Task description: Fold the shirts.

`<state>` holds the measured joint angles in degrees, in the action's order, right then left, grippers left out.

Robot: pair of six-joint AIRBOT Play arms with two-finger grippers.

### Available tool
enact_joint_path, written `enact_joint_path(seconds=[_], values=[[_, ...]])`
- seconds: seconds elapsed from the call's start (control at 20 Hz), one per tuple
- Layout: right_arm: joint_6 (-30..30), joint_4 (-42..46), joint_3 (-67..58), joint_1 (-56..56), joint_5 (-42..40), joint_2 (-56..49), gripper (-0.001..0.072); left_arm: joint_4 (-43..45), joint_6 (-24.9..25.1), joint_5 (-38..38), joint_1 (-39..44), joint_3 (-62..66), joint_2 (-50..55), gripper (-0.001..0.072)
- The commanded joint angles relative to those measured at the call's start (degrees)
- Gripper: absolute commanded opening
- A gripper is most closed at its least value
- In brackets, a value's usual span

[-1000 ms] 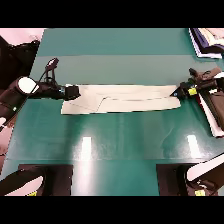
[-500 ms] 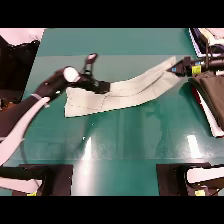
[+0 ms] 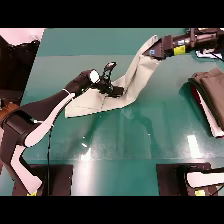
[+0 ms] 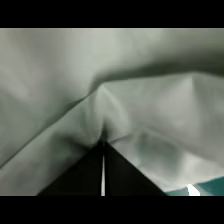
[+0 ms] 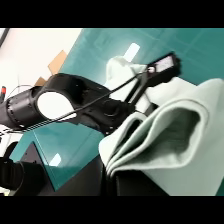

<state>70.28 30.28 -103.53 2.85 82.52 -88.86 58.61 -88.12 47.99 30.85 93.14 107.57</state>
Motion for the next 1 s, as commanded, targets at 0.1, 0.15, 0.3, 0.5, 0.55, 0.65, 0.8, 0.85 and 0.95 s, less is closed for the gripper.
enact_joint_path(seconds=[0.1,0.15,0.3,0.5,0.55,0.65,0.8,0.85,0.95], values=[[0.42,-0.20,-1.03,5.05,-1.60,-0.70,0.0017,1.03,-0.44,3.02,-2.45,2.60,0.48,0.0023],[0.39,-0.17,-1.03,5.75,-1.81,-0.96,0.0016,1.09,-0.39,4.48,-3.63,4.15,0.22,0.0023],[0.39,-0.26,-1.03,8.22,-2.75,-2.16,0.0016,3.48,-0.39,8.61,-7.54,9.25,-2.32,0.0022],[0.24,-0.28,-1.03,13.03,-7.04,-4.92,0.0017,11.08,-0.39,13.70,-13.86,14.64,-9.88,0.0023],[0.13,-0.28,-1.05,14.36,-8.26,-5.66,0.0016,12.31,-0.35,15.39,-15.69,15.65,-12.22,0.0023],[-0.15,-0.28,-1.05,16.94,-10.69,-7.19,0.0017,13.99,0.44,18.51,-19.19,16.52,-16.94,0.0023],[-1.79,-0.28,-1.05,20.70,-14.73,-9.44,0.0017,17.57,1.55,22.18,-23.41,16.50,-23.71,0.0023],[-2.03,-0.26,-1.05,21.92,-16.74,-10.32,0.0017,19.34,1.55,23.08,-24.24,16.50,-25.49,0.0023],[-2.34,-0.39,-1.09,24.30,-20.20,-12.28,0.0018,22.60,1.53,24.48,-24.72,16.50,-28.46,0.0023]])
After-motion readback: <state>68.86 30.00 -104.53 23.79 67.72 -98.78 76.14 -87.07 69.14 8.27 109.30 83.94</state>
